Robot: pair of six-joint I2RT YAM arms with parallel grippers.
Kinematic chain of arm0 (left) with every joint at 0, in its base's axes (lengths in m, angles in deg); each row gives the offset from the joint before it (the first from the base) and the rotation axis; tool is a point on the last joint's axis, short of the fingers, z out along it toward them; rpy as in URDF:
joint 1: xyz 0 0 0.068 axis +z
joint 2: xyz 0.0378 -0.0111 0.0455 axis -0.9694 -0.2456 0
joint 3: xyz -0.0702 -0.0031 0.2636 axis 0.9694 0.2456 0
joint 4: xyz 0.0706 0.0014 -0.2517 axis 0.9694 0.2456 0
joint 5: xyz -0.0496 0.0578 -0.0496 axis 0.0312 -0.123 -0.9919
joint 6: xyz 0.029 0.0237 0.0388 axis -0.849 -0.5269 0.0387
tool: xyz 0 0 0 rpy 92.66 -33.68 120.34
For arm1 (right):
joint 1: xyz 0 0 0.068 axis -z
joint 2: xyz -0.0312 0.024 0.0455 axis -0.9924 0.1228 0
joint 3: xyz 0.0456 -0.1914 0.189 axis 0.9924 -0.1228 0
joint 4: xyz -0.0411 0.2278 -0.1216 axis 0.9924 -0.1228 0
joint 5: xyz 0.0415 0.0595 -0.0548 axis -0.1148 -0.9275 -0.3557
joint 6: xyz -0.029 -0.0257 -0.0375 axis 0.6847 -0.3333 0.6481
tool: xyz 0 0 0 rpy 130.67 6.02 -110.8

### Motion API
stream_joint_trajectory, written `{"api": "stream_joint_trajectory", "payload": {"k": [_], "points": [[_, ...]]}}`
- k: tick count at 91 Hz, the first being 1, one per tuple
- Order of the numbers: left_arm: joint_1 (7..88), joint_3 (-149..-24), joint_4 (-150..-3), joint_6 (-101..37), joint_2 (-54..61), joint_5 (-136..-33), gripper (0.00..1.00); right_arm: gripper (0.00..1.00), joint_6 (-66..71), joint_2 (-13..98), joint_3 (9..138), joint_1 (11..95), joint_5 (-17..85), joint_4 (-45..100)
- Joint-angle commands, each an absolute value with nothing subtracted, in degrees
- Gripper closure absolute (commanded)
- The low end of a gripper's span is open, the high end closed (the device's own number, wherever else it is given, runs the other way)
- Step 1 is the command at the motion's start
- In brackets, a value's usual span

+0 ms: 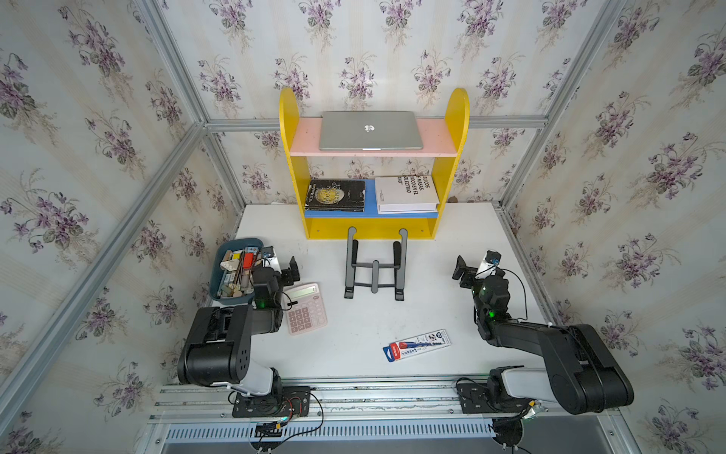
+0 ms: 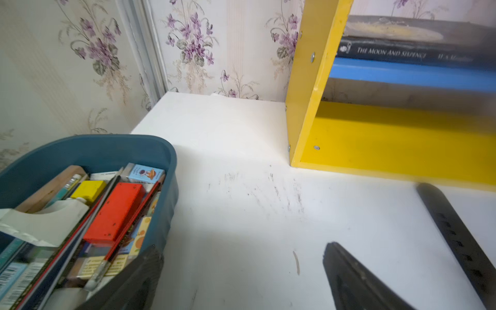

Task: Close the laptop lid and set it aside
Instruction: Reset both arms

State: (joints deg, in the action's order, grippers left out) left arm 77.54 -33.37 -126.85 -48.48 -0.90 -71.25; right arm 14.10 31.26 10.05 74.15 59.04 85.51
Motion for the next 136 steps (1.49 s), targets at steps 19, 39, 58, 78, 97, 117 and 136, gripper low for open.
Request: {"api": "stream_joint_trajectory", "payload": {"k": [19, 39, 58, 78, 97, 117, 136], "points": [[77.62, -34.05, -126.47, -50.55, -1.4, -74.35, 0.03, 0.0, 15.77, 32.63, 11.87, 75.5, 50.2, 84.38], [77.54, -34.47, -125.6, -51.02, -1.25, -75.43, 0.03, 0.0, 17.15, 33.23, 13.09, 75.95, 56.01, 82.93], [77.54, -34.47, -125.65, -51.09, -1.37, -75.43, 0.03, 0.0, 19.84, 37.75, 9.43, 76.55, 61.5, 97.49], [77.53, -34.54, -125.54, -51.12, -1.33, -75.38, 0.03, 0.0, 18.55, 43.28, 8.16, 78.29, 59.23, 104.11], [77.52, -34.56, -125.51, -51.17, -1.33, -75.43, 0.03, 0.0, 18.08, 42.94, 8.28, 78.3, 60.71, 104.29], [77.23, -34.92, -124.85, -51.51, -1.42, -75.51, 0.03, 0.0, 18.06, 42.98, 8.4, 78.3, 60.69, 103.73], [76.45, -35.97, -123.2, -53.14, -1.59, -76.66, 0.03, 0.0, 18.0, 43.21, 8.92, 78.29, 60.52, 102.95]]}}
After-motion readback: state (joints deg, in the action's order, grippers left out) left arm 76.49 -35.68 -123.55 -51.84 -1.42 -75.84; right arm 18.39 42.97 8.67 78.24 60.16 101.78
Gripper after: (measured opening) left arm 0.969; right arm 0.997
